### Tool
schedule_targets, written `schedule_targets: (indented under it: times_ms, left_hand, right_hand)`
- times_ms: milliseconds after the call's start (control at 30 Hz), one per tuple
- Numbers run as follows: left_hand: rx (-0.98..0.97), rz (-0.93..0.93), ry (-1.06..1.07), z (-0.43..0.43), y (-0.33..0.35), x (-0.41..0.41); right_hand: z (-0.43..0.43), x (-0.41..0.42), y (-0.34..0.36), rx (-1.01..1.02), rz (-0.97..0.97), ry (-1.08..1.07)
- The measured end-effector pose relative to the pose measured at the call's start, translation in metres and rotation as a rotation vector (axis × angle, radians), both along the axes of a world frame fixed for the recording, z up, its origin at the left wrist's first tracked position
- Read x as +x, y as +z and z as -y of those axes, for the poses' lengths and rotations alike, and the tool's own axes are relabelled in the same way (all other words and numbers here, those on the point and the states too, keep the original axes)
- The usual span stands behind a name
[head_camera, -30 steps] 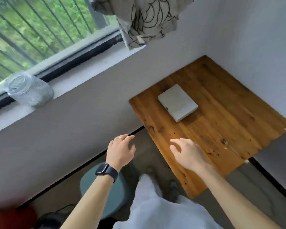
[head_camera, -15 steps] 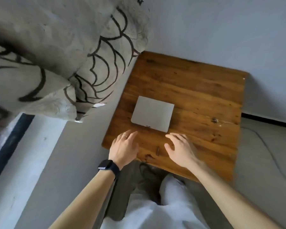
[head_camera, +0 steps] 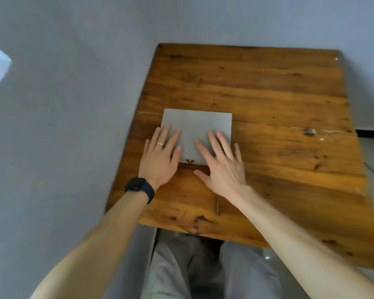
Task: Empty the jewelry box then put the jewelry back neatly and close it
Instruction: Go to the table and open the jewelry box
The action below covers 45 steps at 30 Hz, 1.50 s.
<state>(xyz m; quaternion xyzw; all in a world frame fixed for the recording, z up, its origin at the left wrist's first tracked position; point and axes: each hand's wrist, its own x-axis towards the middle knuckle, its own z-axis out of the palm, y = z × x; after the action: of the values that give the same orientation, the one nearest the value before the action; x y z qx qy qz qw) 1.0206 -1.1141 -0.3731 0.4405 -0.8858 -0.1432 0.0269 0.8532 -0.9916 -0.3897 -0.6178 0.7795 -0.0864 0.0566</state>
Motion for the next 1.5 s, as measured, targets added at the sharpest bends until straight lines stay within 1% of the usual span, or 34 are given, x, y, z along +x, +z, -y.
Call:
schedule_targets:
  times_ms: [100, 200, 367, 600, 700, 800, 900, 1033, 1100, 1200, 1267, 1400, 1500]
  left_hand:
    - [-0.041, -0.178, 0.042, -0.007, -0.029, 0.001]
    - [-0.013, -0.235, 0.059, -0.029, -0.035, 0.003]
    - [0.102, -0.180, 0.010, -0.098, -0.026, 0.017]
    - [0.155, -0.118, -0.052, -0.181, -0.016, 0.039]
    - [0.177, -0.063, -0.066, -0.196, -0.009, 0.042]
    - [0.164, -0.047, -0.080, -0.205, -0.005, 0.046]
    - [0.136, -0.063, -0.090, -0.204, -0.008, 0.049]
    - [0.068, -0.143, -0.113, -0.199, -0.019, 0.052]
    - [0.035, -0.180, -0.112, -0.199, -0.024, 0.051]
    - [0.004, -0.219, -0.109, -0.201, -0.029, 0.051]
    - [0.002, -0.231, -0.115, -0.201, -0.031, 0.052]
    - [-0.034, -0.114, -0.197, -0.190, -0.030, 0.063]
    - [-0.169, -0.058, -0.285, -0.177, -0.026, 0.070]
  right_hand:
    - [-0.008, 0.004, -0.022, -0.150, -0.030, -0.006]
    - [-0.026, 0.013, -0.032, -0.239, -0.018, -0.027]
    - [-0.095, 0.034, -0.037, -0.284, -0.038, -0.095]
    - [-0.181, 0.049, -0.033, -0.302, -0.031, -0.121]
    - [-0.199, 0.051, -0.033, -0.323, -0.001, -0.112]
    - [-0.210, 0.052, -0.034, -0.331, 0.004, -0.105]
    - [-0.213, 0.049, -0.036, -0.318, 0.022, -0.097]
    - [-0.210, 0.045, -0.034, -0.385, 0.035, -0.095]
    - [-0.209, 0.045, -0.035, -0.419, 0.078, -0.112]
    - [-0.206, 0.048, -0.031, -0.469, 0.245, -0.187]
    - [-0.204, 0.048, -0.030, -0.515, 0.309, -0.186]
    - [-0.209, 0.038, -0.036, -0.597, 0.477, -0.156]
    - [-0.219, 0.030, -0.041, -0.680, 0.576, -0.193]
